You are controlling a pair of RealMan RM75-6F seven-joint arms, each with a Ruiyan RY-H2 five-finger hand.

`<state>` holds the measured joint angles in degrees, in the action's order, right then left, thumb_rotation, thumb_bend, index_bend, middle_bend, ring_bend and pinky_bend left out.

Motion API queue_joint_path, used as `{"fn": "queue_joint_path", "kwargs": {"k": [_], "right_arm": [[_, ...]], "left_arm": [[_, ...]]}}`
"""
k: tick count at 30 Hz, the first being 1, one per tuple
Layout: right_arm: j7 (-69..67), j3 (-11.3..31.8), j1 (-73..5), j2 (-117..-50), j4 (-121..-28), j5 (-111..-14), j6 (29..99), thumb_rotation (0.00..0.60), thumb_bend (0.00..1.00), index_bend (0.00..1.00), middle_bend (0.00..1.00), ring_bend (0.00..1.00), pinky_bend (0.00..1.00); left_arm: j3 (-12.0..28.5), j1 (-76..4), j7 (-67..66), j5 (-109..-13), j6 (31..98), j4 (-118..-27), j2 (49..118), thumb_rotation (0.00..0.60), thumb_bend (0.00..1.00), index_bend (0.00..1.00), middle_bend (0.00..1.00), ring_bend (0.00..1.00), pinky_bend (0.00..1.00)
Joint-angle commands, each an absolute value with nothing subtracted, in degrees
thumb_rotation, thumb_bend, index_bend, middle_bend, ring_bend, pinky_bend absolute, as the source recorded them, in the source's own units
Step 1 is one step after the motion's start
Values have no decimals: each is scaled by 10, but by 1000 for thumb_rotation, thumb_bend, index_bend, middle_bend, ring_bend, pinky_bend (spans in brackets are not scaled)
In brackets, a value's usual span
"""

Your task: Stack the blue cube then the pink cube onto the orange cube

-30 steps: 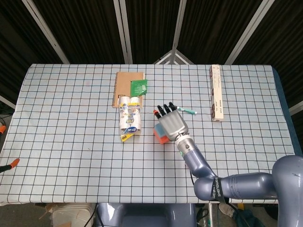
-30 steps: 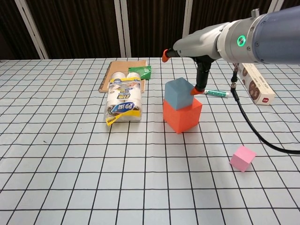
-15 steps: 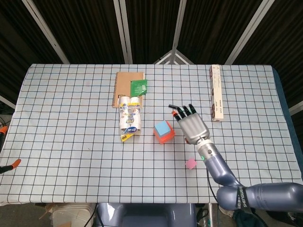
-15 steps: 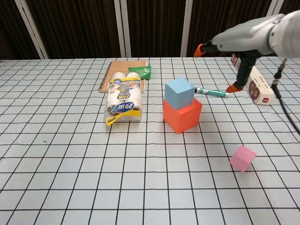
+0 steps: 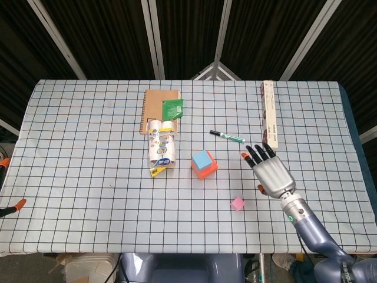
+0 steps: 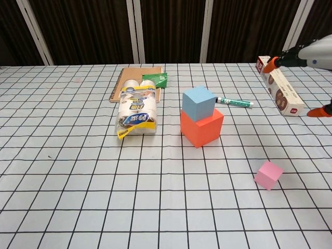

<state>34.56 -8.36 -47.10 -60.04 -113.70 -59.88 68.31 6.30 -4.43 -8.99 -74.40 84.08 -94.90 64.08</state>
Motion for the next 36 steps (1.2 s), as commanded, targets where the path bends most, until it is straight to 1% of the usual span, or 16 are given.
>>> {"fn": "queue_joint_path", "kwargs": {"k": [1, 6, 11, 18, 24, 30, 36], "right_arm": [[301, -117, -423, -600, -1108, -686, 689, 600, 322, 154, 0, 0, 0], [279, -133, -394, -628, -1065, -755, 682, 600, 322, 181, 0, 0, 0], [261, -142, -373, -660, -1022, -781, 662, 600, 322, 193, 0, 0, 0], [248, -125, -371, -695, -982, -782, 622, 600, 322, 241, 0, 0, 0], [251, -103, -375, -718, -966, -774, 593, 600, 321, 254, 0, 0, 0], [255, -89, -372, -731, -958, -770, 581, 600, 322, 263, 0, 0, 0], [256, -83, -367, -738, -957, -778, 574, 600, 322, 317, 0, 0, 0]], "left_arm": [[61, -46, -95, -745, 838, -951, 643, 600, 119, 75, 0, 0, 0], [62, -46, -99, -745, 841, -950, 644, 600, 120, 75, 0, 0, 0], [64, -47, -99, -740, 839, -949, 645, 600, 119, 75, 0, 0, 0], [62, -49, -112, -742, 837, -951, 649, 600, 120, 75, 0, 0, 0], [64, -50, -119, -734, 836, -952, 651, 600, 120, 75, 0, 0, 0], [65, -50, -120, -732, 836, -952, 651, 600, 120, 75, 0, 0, 0], [66, -51, -121, -730, 837, -952, 651, 600, 120, 75, 0, 0, 0]]}}
